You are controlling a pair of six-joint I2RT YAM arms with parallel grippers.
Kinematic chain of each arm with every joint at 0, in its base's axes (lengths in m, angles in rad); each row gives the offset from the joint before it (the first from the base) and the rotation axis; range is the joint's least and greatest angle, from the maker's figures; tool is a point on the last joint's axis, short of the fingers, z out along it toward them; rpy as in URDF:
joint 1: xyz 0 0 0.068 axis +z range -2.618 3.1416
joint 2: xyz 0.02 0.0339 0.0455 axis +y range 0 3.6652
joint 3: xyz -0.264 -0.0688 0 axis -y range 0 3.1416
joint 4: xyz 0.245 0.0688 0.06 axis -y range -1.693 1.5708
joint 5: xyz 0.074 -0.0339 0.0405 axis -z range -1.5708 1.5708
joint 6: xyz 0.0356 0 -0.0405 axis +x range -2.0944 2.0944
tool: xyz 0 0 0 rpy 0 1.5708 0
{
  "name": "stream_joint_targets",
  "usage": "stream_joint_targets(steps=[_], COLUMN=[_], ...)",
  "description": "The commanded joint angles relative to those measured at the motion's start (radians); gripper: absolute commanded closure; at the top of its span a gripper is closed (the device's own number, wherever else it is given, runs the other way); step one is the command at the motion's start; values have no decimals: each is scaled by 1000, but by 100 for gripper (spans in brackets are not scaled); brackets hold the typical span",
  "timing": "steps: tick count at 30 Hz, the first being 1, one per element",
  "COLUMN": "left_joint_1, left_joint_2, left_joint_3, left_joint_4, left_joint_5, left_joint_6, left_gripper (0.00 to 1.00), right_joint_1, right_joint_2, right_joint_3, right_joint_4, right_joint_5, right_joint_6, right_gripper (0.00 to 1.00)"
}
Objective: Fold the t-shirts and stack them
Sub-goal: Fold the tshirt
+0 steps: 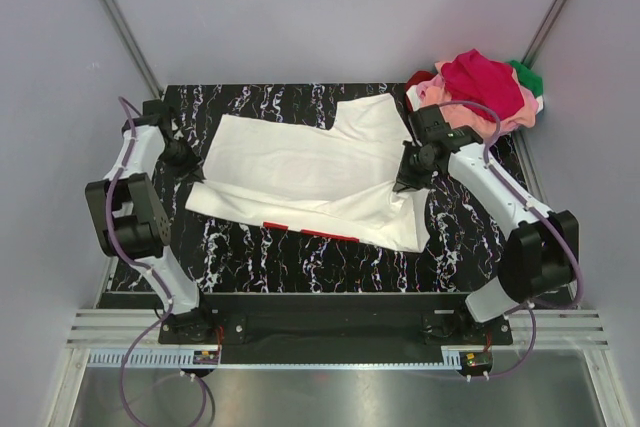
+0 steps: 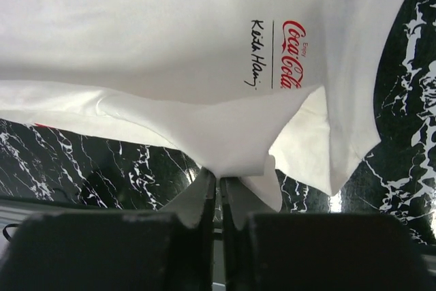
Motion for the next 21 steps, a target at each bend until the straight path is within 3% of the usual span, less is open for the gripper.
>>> stream_joint_targets(steps=[1,3,4,6,7,8,11,12,13,17,21], left_joint_1=[-6,-4,-3,1,5,7,-4,-10,-22,-68,-117], left_joint_2=[20,38,64,112,165,182,108,68,-7,-161,-287], left_joint_3=[61,79,91,158,183,208,185,167,129,4,-165], left_joint_4=[12,5,3,-32,-49,-61,-46,-23,-19,15,95], left_joint_5=[-47,-72,-107,-128,-110,-93,-91,-114,-171,-216,-161], left_joint_6=[0,2,0,0,0,2,-9,-10,-6,9,11], left_gripper=[100,98,95,66,56,53,44,33,30,29,33], right_joint_1=[-16,-30,-39,-82,-100,-117,-168,-169,-169,-153,-68], right_joint_2=[33,54,88,135,184,206,231,220,191,82,2], right_joint_3=[52,47,53,86,105,157,242,256,259,89,-115], right_joint_4=[41,77,100,96,93,70,36,27,22,90,176], right_joint_5=[-29,-41,-49,-57,-52,-46,-29,-14,-15,-148,-173], right_joint_6=[-44,-55,-58,-70,-75,-84,-96,-97,-97,-55,8], right_gripper=[86,71,52,40,31,28,23,23,22,22,24])
